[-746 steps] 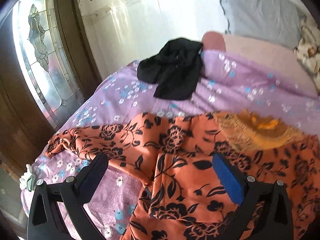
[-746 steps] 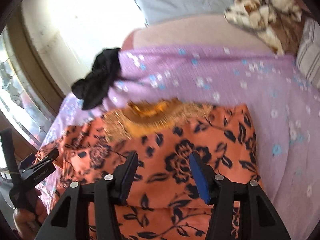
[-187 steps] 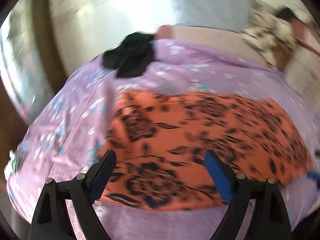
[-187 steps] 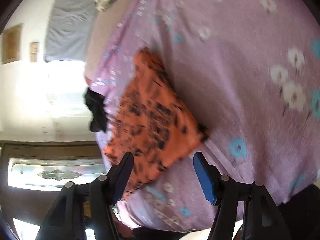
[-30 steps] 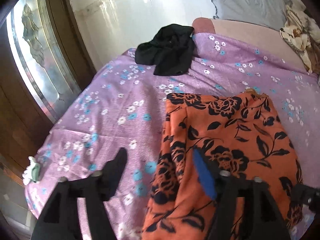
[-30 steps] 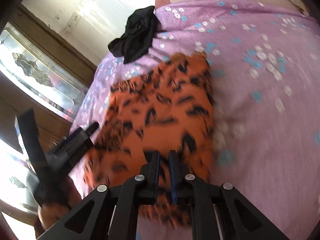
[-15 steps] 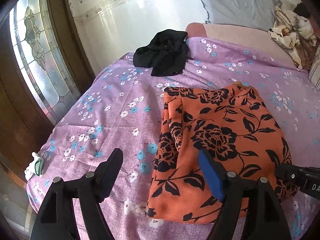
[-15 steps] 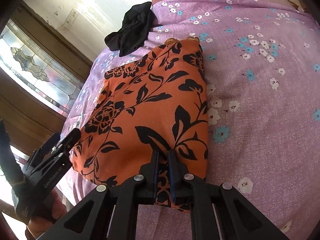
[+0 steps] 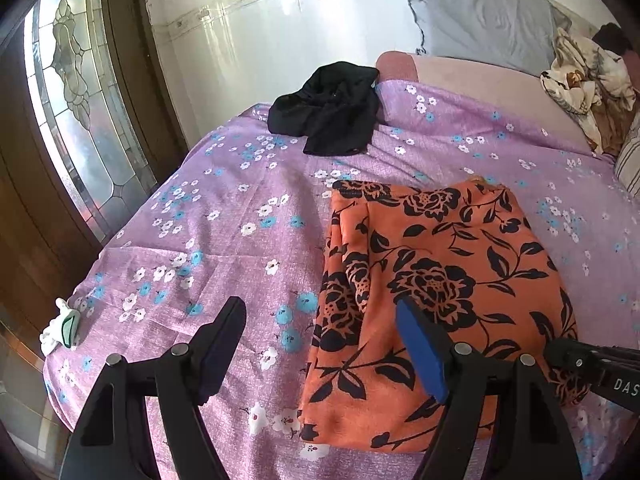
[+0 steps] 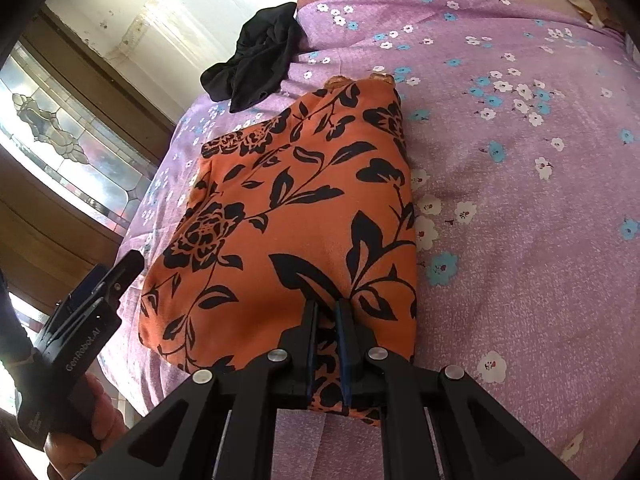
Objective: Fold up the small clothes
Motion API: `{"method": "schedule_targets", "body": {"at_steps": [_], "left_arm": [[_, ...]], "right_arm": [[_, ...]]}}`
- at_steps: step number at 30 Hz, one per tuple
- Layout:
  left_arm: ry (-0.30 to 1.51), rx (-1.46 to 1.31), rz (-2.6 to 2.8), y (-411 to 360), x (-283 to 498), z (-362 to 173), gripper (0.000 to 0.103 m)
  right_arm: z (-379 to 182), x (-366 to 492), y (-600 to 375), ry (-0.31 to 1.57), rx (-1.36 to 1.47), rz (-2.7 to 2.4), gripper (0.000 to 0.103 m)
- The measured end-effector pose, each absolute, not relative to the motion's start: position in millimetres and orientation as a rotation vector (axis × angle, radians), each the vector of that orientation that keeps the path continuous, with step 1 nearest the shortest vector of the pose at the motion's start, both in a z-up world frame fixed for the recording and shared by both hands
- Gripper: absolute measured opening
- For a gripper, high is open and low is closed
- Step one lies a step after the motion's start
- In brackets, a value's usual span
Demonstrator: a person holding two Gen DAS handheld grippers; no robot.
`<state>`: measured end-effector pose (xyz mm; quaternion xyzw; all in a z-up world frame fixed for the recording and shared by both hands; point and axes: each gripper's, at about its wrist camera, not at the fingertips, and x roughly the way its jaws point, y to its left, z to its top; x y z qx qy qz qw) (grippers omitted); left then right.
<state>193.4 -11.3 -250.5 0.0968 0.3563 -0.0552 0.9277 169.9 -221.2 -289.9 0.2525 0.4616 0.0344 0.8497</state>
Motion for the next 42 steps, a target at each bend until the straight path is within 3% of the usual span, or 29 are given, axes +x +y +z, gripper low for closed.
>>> {"method": "schedule_targets", "body": {"at_steps": [5, 8, 10, 19, 29, 34, 42], "left_arm": [[0.774, 0.218, -0.09, -2, 201, -262, 0.078], [0.832, 0.248, -0.07, 3, 210, -279, 0.091], [0.858, 0.237, -0.066, 7, 214, -286, 0.093], [0.786, 0.165, -0.065, 23, 200, -260, 0.093], [0.979, 0.067, -0.034, 43, 221, -298, 0.093], [1.014, 0.035, -0.001, 39, 232, -299, 0.093], [1.039, -0.017, 0.019, 46, 229, -302, 0.098]], "right_arm": [[-278, 169, -213, 0.937, 0.488, 0.091, 0.013], [-273, 169, -205, 0.903, 0.495, 0.151, 0.013], [-281, 174, -197, 0.933, 0.468, 0.154, 0.013], [-280, 172, -196, 0.912, 0.459, 0.168, 0.015], [-286, 192, -184, 0.957, 0.404, 0.208, 0.016], [-259, 229, -185, 0.905, 0.458, 0.256, 0.018], [-275, 358, -134, 1.098, 0.456, 0.299, 0.018]]}}
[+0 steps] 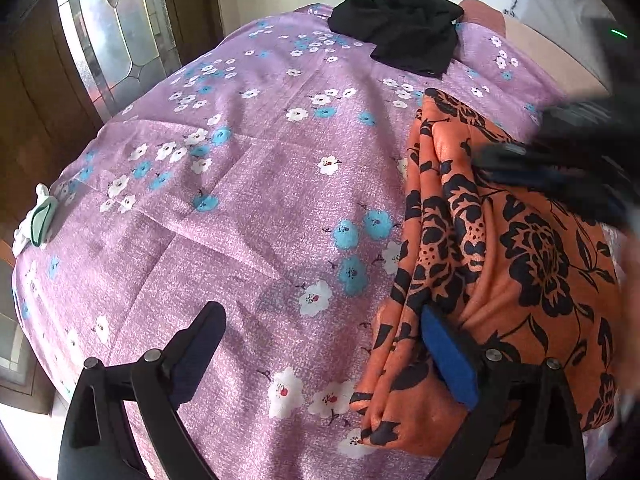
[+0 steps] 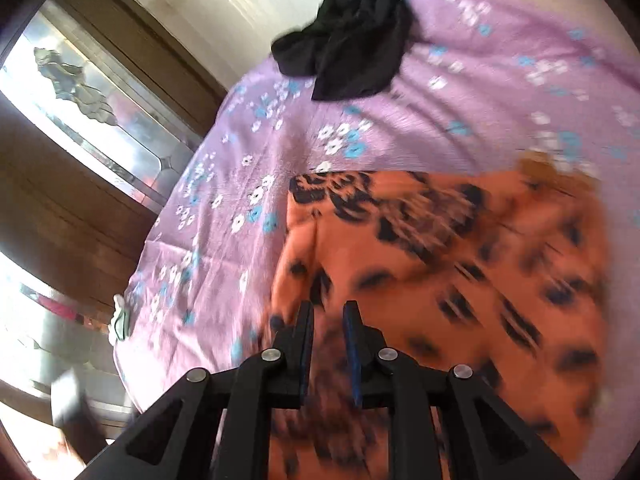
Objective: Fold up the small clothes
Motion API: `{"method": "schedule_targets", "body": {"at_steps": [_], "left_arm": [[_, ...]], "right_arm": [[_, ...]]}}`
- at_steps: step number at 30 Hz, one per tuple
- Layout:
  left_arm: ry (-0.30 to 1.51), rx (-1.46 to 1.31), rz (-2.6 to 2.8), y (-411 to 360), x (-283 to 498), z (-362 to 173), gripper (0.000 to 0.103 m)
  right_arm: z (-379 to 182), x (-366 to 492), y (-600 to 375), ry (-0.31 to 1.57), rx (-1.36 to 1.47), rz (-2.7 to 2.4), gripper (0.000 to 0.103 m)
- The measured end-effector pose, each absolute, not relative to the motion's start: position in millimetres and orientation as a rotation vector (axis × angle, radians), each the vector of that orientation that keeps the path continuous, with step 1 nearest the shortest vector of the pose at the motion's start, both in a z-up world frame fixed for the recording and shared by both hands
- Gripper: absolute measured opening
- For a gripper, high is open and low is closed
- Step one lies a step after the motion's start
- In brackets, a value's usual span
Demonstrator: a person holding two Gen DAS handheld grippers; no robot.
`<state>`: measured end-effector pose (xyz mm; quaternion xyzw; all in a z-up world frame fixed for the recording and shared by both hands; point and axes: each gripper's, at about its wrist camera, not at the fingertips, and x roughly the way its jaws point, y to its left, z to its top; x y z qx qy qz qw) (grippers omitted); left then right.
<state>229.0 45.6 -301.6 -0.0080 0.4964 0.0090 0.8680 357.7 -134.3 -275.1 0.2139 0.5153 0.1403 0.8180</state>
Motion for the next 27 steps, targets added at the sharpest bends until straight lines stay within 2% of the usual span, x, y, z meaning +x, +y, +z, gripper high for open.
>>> {"method": "schedule_targets", "body": {"at_steps": [2, 9, 14, 19, 23, 27], "left_arm": [[1.035, -0.009, 0.021, 46, 231, -303, 0.099], [0.998, 0.044, 0.035, 40, 252, -302, 0.102], [0.971, 0.081, 0.066, 30, 246, -295, 0.102], [0.959, 0.091, 0.084, 29, 245, -291, 0.102], [0.947, 0.097, 0.093, 29, 242, -292, 0.102], [0.935, 0.106, 0.097, 27, 235, -293, 0.102]], "right_arm": [[-291, 382, -125, 1.169, 0.479, 0.309, 0.016], [-290, 393, -128, 1.132, 0.513, 0.29, 0.016], [-261, 356, -149, 1.064, 0.535, 0.306, 0.018], [-242, 299, -159, 1.047, 0.411, 0.286, 0.018], [-246, 257, -173, 1.065, 0.412, 0.25, 0.018], [-276, 226, -179, 1.123, 0.369, 0.197, 0.018]]}}
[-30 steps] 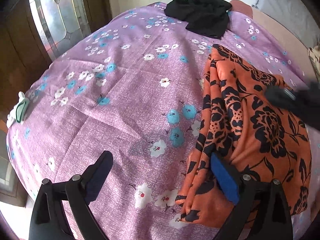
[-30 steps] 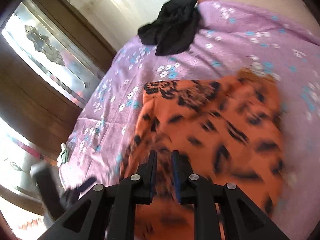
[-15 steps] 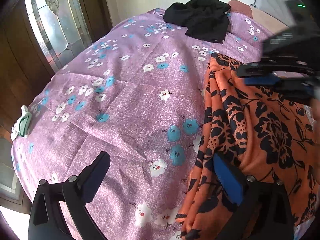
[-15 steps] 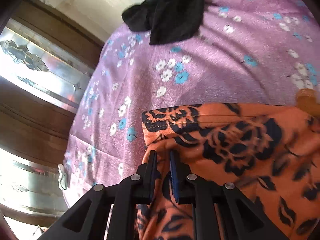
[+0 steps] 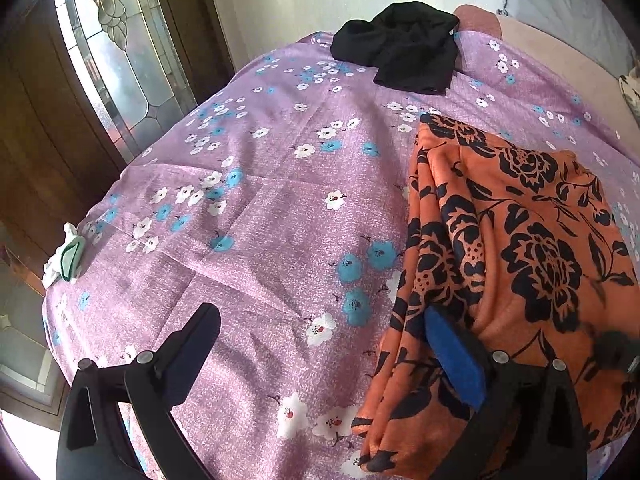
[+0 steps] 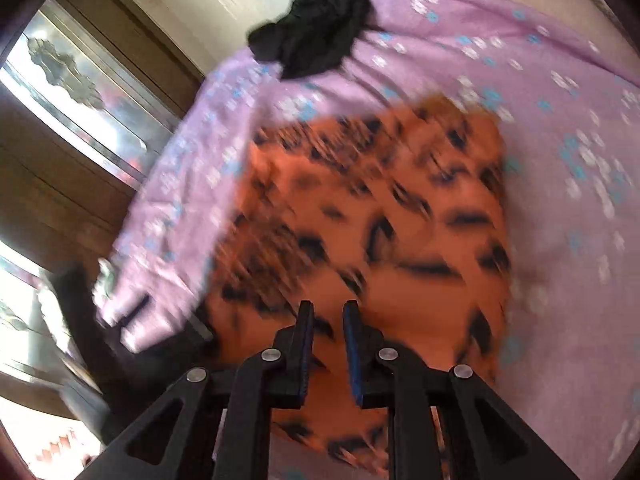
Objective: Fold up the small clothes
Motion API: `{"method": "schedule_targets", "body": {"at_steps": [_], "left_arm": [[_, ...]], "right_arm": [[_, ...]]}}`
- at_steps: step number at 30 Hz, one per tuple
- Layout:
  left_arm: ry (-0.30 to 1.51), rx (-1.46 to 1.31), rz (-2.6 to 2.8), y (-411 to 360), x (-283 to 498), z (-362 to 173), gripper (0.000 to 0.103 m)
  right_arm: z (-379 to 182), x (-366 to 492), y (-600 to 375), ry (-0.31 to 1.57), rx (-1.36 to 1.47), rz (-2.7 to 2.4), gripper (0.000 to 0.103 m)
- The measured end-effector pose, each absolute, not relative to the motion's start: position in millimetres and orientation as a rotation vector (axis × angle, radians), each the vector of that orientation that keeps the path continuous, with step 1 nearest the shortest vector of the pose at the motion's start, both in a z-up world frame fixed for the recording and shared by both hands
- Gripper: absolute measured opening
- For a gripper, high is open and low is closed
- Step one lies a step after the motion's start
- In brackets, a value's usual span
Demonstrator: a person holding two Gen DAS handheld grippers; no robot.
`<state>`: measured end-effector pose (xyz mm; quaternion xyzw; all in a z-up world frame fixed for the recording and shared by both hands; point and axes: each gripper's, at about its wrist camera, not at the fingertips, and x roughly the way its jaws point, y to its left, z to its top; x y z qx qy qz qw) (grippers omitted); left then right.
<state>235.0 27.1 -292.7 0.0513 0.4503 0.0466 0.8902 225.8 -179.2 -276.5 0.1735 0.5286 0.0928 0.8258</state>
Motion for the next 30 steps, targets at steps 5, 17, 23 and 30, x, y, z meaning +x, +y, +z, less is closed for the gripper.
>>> {"method": "schedule_targets", "body": {"at_steps": [5, 17, 23, 30], "left_arm": [[0.932, 0.095, 0.098, 27, 231, -293, 0.102], [0.932, 0.086, 0.106, 26, 236, -297, 0.102], [0.9, 0.085, 0.111, 26, 231, -291, 0.102], [0.79, 0.068, 0.054, 16, 221, -268, 0.102]], "right_arm": [[-280, 211, -188, 1.058, 0.43, 0.207, 0.018], [-288, 195, -180, 1.014, 0.382, 0.276, 0.018], [-279, 188, -188, 1.014, 0.419, 0.283, 0.018], [-255, 177, -193, 0.949, 0.391, 0.275, 0.018]]}}
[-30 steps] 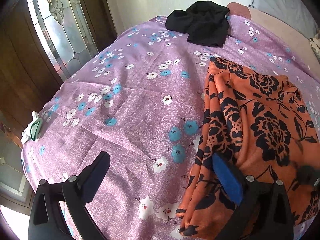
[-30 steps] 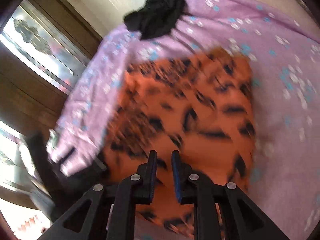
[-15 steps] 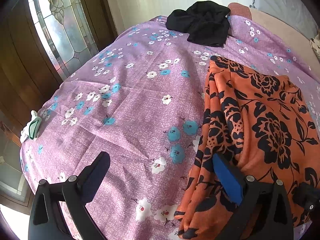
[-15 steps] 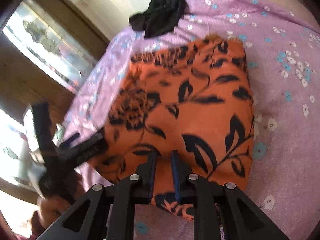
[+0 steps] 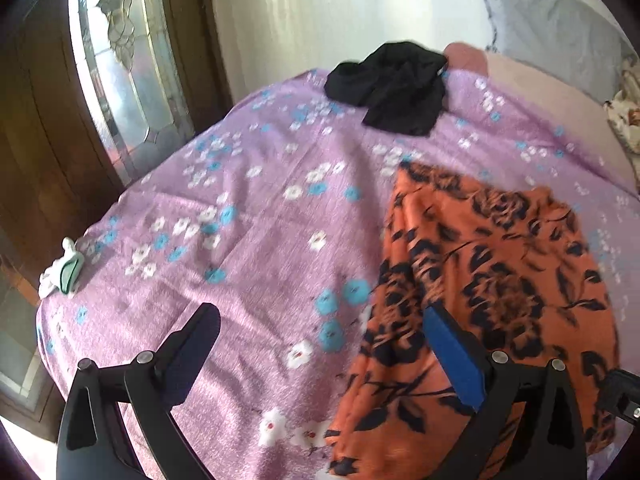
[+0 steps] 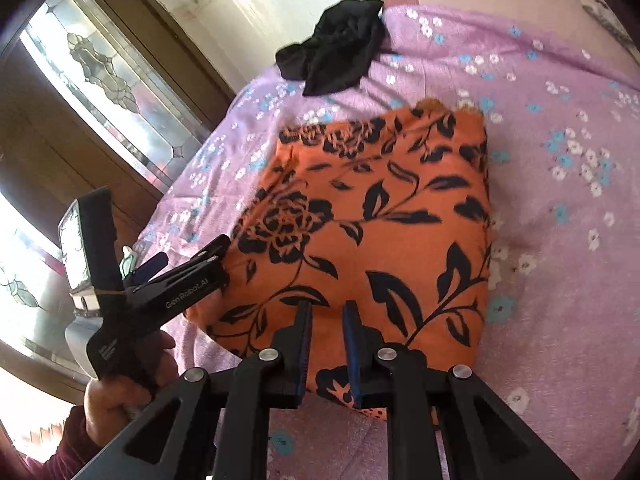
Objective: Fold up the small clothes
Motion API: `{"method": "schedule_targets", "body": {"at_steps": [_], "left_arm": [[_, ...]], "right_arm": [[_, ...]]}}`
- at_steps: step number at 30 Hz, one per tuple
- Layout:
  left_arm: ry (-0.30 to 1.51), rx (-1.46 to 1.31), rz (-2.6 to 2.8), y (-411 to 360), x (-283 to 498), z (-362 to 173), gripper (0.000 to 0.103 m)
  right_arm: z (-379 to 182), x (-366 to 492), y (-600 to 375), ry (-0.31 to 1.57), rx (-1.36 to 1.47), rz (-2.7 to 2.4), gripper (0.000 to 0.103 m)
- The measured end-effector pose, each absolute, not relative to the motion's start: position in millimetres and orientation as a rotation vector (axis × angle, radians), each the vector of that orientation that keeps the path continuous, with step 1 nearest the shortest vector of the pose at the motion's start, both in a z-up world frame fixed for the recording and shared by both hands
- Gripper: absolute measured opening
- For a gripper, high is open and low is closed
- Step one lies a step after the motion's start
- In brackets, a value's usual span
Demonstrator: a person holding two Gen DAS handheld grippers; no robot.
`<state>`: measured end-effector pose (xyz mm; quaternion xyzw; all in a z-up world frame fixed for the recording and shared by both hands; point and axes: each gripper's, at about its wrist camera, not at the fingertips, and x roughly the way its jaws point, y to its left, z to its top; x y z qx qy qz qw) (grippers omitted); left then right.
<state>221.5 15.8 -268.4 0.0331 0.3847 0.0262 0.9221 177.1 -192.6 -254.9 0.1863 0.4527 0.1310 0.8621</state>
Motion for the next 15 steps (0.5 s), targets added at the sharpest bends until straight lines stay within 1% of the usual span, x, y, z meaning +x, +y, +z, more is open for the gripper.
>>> {"method": "schedule_targets", "body": {"at_steps": [3, 6, 11, 15], "left_arm": [[0.783, 0.075, 0.018, 8, 222, -267, 0.102], [0.781, 0.086, -0.011, 0, 223, -267, 0.102], [0.773, 0.096, -0.028, -6, 222, -268, 0.102], [0.777, 0.102, -0.03, -9, 223, -269, 0.102]], "right_arm": [[-262, 181, -198, 0.981, 0.4, 0.25, 0.018], [-283, 190, -201, 1.068, 0.419, 0.222, 0.018], [-289, 194, -215, 1.083, 0.531, 0.255, 0.018], [-292, 195, -221, 1.088, 0.569, 0.268, 0.019]]}}
